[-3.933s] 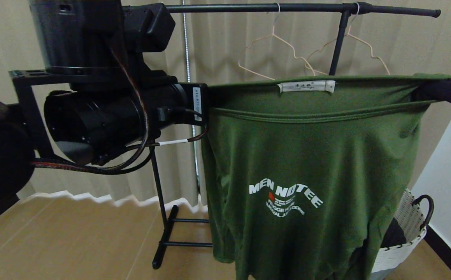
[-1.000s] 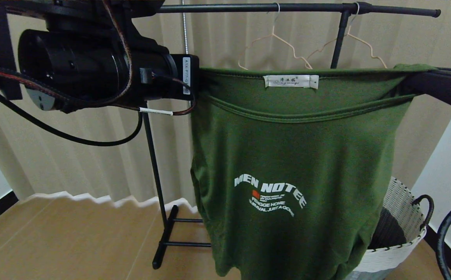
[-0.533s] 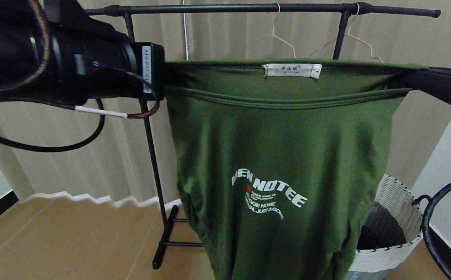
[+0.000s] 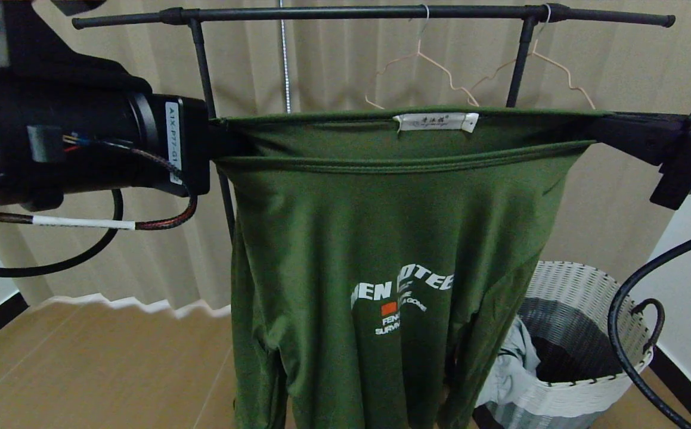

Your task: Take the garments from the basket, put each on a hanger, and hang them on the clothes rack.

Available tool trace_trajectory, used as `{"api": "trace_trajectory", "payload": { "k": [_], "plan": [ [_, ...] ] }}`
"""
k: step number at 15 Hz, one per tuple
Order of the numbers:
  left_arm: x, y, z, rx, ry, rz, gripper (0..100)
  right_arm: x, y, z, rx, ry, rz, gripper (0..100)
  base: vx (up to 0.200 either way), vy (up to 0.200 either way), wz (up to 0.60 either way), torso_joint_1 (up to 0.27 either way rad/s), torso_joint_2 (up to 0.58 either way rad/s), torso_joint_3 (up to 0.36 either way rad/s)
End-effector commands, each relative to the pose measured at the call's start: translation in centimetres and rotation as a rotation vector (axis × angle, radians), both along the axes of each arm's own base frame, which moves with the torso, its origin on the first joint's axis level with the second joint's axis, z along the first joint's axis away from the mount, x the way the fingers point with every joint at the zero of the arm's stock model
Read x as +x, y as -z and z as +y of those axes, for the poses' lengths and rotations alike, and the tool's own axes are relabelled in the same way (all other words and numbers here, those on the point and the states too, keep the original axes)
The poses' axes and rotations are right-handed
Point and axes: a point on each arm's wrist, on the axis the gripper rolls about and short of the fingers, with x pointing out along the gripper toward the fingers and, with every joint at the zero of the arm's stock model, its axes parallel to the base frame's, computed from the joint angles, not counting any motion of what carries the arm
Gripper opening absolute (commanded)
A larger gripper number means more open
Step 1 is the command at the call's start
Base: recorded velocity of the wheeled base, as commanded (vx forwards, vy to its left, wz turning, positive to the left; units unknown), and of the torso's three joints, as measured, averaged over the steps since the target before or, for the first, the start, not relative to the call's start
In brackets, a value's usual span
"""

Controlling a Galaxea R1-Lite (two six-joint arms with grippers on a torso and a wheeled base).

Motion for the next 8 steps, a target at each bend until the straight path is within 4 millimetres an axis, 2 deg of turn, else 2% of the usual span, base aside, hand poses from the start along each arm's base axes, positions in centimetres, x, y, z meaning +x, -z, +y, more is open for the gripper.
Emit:
{"api": "trace_trajectory", "payload": {
  "k": [1, 2, 3, 5, 8],
  "plan": [
    [-0.3, -0.1, 0.1, -0.003, 0.005, -0.005, 0, 0.1, 0.2, 0.0, -0.003, 0.000, 0.007, 0, 0.000, 0.000, 0.00, 0.000, 0.00, 0.000],
    [-0.2, -0.1, 0.0, -0.002, 0.005, -0.004, 0, 0.1, 0.3, 0.0, -0.004, 0.000, 0.012, 0, 0.000, 0.000, 0.00, 0.000, 0.00, 0.000],
    [-0.2, -0.1, 0.0, -0.003, 0.003, -0.005, 0, 0.1, 0.3, 0.0, -0.004, 0.000, 0.012, 100, 0.000, 0.000, 0.00, 0.000, 0.00, 0.000],
    [-0.2, -0.1, 0.1, -0.002, 0.000, -0.004, 0, -0.1, 0.7, -0.1, -0.006, 0.000, 0.018, 100, 0.000, 0.000, 0.00, 0.000, 0.00, 0.000],
    [0.1, 0.3, 0.1, 0.010, -0.010, 0.006, 0, -1.5, 1.2, -0.6, -0.004, -0.001, 0.013, 100, 0.000, 0.000, 0.00, 0.000, 0.00, 0.000]
  ]
}}
